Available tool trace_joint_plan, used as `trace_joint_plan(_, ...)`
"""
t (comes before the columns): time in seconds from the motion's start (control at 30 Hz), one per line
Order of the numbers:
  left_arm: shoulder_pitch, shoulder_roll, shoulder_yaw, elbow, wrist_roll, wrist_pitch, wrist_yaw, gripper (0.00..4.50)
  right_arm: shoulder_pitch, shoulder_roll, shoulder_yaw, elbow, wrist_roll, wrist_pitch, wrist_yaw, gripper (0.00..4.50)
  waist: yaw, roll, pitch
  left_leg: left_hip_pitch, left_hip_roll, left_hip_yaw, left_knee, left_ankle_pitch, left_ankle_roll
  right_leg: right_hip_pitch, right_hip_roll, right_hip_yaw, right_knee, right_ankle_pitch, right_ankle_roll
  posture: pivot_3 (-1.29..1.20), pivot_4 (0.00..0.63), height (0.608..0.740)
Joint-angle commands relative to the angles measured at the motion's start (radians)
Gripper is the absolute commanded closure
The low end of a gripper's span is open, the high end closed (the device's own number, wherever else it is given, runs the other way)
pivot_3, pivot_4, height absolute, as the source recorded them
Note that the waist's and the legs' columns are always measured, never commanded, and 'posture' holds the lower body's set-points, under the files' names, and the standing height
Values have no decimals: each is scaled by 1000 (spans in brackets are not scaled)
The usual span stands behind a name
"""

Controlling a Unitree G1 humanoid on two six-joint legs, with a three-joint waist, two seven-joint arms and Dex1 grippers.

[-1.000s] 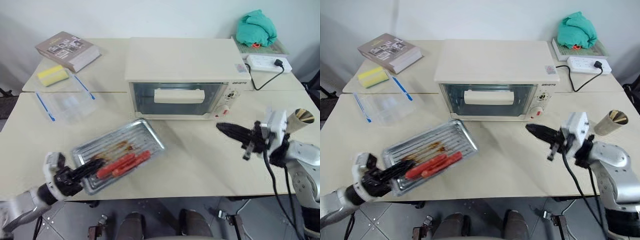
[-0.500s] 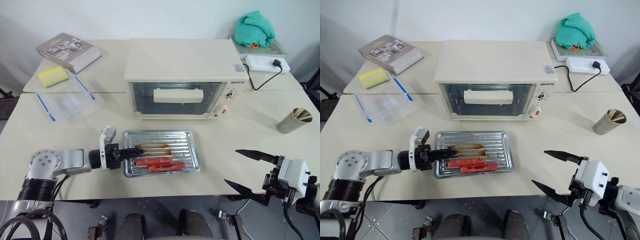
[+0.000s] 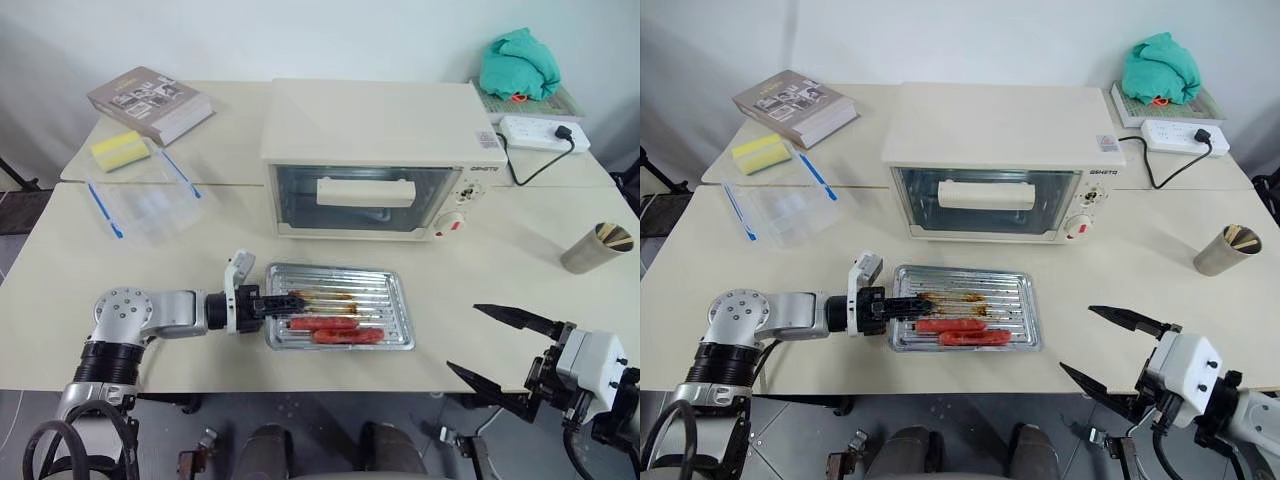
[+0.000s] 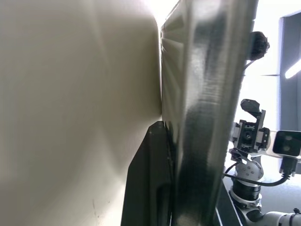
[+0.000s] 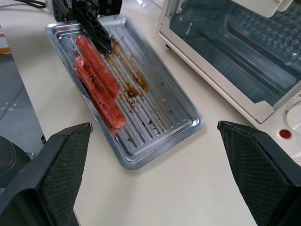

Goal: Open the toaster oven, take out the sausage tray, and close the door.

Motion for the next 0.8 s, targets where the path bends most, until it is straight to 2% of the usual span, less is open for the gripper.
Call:
trace_joint_plan(0.03,10,-6,16,-22,70,14,3,3018,1,-5,-28,-26,15,3,-9,0,-2,0,0,0,0,0,0,0,0,0,0,0,0,0,0,0,150,740)
trace_joint_plan(0.23,35,75,29,-180,171,21,-109,1507,0,-5,-14,-15,8,1,1,0,-6,0,0,-1,0,0,0,0,0,0,0,-1,0,0,0,0,150,740)
trace_joint_plan(0.37,106,218,29,-317,295,-51,-296,491,-11,-11,11,13,-2,-6,22,0,-12,0,0,0,1,0,-2,0,-1,-2,0,0,-1,0,0,0,150,740)
trace_joint_plan(0.4,132,272,18,-351,348,-104,-387,161,-19,-14,18,27,-6,-10,31,0,-12,0,0,-1,1,0,-2,0,-1,-2,0,0,-1,0,0,0,150,740)
trace_joint_plan(0.43,155,316,15,-373,389,-147,-458,23,-29,-16,25,41,-10,-13,37,0,-13,0,0,-1,1,1,-2,0,-1,-3,0,0,-1,0,0,0,150,740)
trace_joint_plan(0.53,227,397,31,-412,498,-319,-685,23,-63,-18,42,80,-29,-38,53,0,-10,1,1,-2,1,1,-2,0,-1,-4,1,0,-2,0,-1,0,150,740)
trace_joint_plan(0.63,366,471,55,-373,733,-744,-1018,23,-157,-3,78,170,-100,-136,47,0,-10,1,1,-4,1,4,-2,0,-1,-8,1,2,-4,-1,-1,0,150,740)
trace_joint_plan(0.7,444,445,130,-291,829,-1017,-1174,23,-193,-29,110,184,-16,-72,98,0,-10,2,1,-6,1,6,-3,-1,-1,-11,1,2,-4,-1,-2,0,150,740)
trace_joint_plan(0.8,487,380,217,-224,901,-1238,-1223,23,-209,-58,123,191,72,-23,173,0,-4,3,2,-6,3,7,-7,0,-2,-14,1,1,-3,-2,-4,0,150,740)
